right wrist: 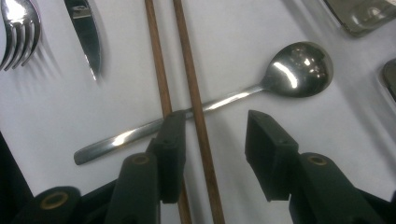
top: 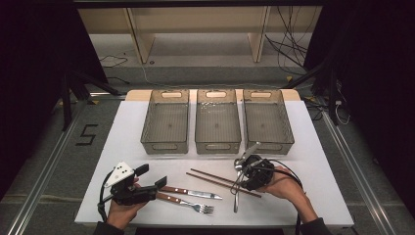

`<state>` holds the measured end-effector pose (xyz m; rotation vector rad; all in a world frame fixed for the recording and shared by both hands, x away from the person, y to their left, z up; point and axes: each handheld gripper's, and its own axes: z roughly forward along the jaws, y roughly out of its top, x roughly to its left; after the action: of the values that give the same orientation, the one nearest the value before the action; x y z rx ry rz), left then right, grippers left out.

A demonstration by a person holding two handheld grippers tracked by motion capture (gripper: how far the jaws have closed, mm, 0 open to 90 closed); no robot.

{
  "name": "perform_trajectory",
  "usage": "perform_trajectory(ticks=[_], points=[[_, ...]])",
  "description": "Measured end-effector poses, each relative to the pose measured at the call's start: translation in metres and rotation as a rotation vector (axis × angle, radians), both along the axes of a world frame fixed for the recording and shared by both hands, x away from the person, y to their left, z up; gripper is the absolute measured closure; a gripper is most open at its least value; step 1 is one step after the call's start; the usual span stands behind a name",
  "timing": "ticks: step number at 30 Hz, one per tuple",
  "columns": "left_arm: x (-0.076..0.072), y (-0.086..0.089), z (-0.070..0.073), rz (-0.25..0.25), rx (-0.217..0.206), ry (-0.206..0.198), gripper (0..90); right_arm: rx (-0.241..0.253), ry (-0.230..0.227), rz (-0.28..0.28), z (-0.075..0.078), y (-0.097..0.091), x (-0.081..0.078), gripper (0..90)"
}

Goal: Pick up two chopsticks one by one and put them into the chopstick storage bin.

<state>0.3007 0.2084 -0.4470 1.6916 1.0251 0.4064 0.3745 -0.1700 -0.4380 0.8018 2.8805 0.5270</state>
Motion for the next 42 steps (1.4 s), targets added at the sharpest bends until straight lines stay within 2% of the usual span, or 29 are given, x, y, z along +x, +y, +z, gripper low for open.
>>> perform_trajectory(ticks=[11, 14, 26, 29, 32, 37, 42], points=[[0.000, 0.000, 0.000, 0.000, 0.001, 0.002, 15.2, -0.044, 0.015, 0.042, -0.003, 0.004, 0.002, 65.6], [0.000, 0.000, 0.000, -0.001, 0.001, 0.002, 15.2, -0.059, 0.023, 0.038, -0.006, 0.006, 0.002, 67.1], [0.000, 0.000, 0.000, 0.000, 0.000, 0.001, 15.2, -0.128, 0.045, 0.088, -0.016, 0.010, 0.008, 75.8], [0.000, 0.000, 0.000, 0.001, 0.000, 0.001, 15.2, -0.126, 0.050, 0.084, -0.018, 0.012, 0.007, 80.0], [0.000, 0.000, 0.000, 0.000, 0.000, 0.001, 15.2, -0.130, 0.048, 0.108, -0.018, 0.012, 0.007, 83.7], [0.000, 0.000, 0.000, 0.001, 0.001, 0.003, 15.2, -0.137, 0.029, 0.124, -0.014, 0.011, 0.006, 84.6], [0.000, 0.000, 0.000, 0.002, 0.002, 0.005, 15.2, -0.091, -0.010, 0.109, -0.001, 0.009, 0.004, 84.8]])
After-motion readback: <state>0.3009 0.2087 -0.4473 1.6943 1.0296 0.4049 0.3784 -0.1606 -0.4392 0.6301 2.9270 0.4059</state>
